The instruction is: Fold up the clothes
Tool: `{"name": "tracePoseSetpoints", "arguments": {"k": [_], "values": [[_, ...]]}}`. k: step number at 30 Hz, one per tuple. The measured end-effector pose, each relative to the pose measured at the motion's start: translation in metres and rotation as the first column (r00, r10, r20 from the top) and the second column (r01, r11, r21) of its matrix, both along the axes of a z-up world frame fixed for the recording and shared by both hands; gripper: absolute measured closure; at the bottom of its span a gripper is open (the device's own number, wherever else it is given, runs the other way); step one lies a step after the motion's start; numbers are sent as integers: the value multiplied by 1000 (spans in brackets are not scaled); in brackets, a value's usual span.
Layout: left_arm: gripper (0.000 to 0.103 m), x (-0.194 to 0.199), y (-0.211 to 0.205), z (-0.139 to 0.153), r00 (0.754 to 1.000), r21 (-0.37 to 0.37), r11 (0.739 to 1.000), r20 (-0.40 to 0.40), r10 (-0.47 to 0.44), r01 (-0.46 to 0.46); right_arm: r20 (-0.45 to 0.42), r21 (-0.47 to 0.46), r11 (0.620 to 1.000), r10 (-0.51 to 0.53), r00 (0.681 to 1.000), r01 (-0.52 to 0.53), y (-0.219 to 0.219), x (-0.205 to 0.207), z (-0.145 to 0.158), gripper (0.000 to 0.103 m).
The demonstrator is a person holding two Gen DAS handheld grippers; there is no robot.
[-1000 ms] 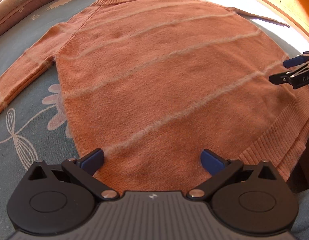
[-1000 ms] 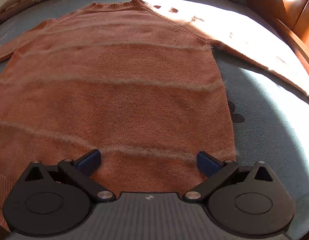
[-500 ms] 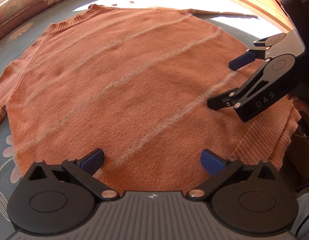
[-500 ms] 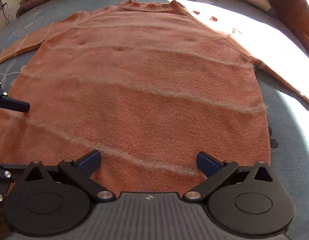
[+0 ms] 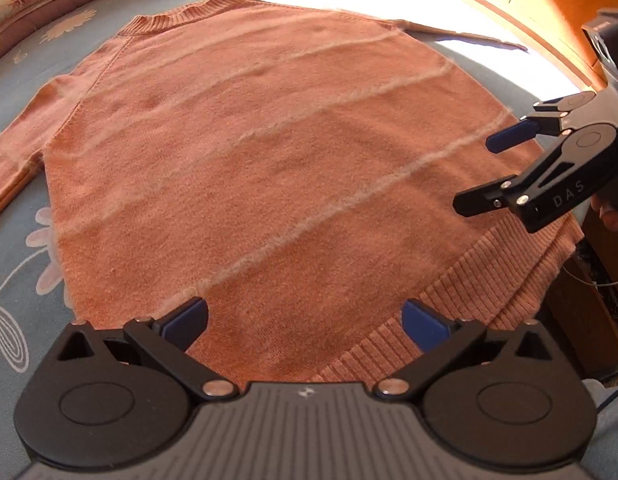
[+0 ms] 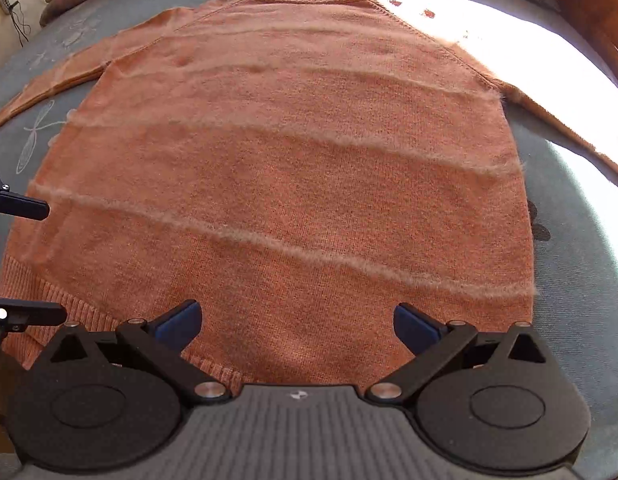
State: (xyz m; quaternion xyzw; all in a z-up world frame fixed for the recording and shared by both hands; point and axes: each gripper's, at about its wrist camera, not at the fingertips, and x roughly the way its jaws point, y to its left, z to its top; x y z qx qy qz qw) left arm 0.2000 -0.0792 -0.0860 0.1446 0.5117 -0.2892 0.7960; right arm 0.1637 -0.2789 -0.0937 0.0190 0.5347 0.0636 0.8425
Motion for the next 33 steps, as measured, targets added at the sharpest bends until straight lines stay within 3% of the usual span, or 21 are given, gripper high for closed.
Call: {"name": "tracePoseSetpoints", "arguments": {"k": [4,7,12,15,20,23,31,33], "values": [[1,3,8,-13,999,36,999,-47,4,-2,24,93,995,19,1000,-21,8,15,3,0],[1,-11,16,-15,998,71,997,-64,-22,27,-36,148,989,6,999,-1,9,8,-5,0],[1,-28,23,-13,991,123,988,-113,-77,91,-118,113,993,3,993,11,2,-20,-6,0],[1,-19,14,0,989,61,993,-122,-89,97,-152,110,994,-9,988,26,-4,-29,0,0],[1,-4,-12,3,987,-7,991,-91,-130,130,-106,189,979,-57,993,77,-6,-8,5,0],[1,-3,-21,-2,982,-4,988,-105,-155,156,-111,217,971,-76,991,99,-8,-1,-4,0],[1,-20,5,-7,974,79,985,-176,-140,156,-153,124,965,-211,965,231,-58,-29,-8,0],[1,-16,1,-1,976,48,989,-176,-128,138,-147,128,964,-215,965,234,-55,-26,-4,0]]}}
